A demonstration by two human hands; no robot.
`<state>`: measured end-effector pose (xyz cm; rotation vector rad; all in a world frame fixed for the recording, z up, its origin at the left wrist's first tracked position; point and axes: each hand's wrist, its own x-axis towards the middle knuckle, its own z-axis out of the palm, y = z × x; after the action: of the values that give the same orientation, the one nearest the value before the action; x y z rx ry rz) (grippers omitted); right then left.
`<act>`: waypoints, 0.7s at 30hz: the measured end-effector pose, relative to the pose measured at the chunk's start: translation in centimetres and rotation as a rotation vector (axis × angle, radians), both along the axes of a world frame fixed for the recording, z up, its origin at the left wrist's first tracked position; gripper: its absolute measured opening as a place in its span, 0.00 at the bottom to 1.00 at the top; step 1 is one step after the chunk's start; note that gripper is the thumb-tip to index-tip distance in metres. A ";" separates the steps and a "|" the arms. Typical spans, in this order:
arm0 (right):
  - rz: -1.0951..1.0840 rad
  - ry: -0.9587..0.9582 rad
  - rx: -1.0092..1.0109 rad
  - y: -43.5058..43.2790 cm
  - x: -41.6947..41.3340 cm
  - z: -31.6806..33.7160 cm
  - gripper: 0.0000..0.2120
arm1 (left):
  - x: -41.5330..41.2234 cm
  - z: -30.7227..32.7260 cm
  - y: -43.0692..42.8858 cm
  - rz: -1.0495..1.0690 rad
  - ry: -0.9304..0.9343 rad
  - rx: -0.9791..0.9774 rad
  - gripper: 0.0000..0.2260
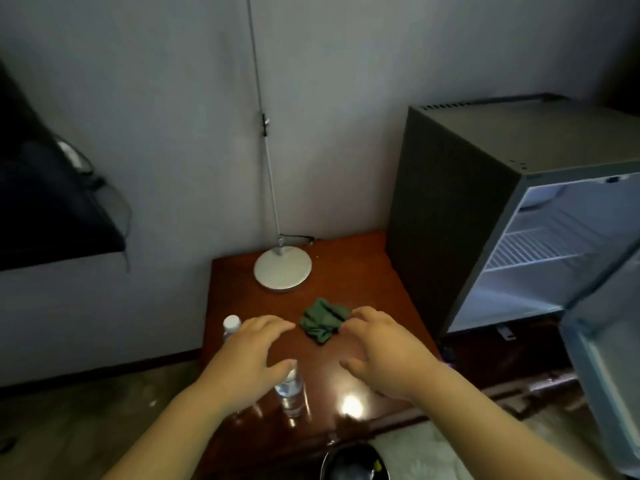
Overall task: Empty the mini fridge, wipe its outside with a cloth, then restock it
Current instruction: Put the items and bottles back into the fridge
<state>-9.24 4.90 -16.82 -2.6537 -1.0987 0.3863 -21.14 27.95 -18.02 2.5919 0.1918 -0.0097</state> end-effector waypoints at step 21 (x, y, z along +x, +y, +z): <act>0.340 0.031 -0.184 11.5 -1.8 -8.7 0.07 | -9.3 -4.3 4.2 0.341 0.038 -0.027 0.29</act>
<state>-11.06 16.35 -25.54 -2.5986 -1.5786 0.6174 -30.49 32.12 -22.31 2.5011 0.6402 0.0609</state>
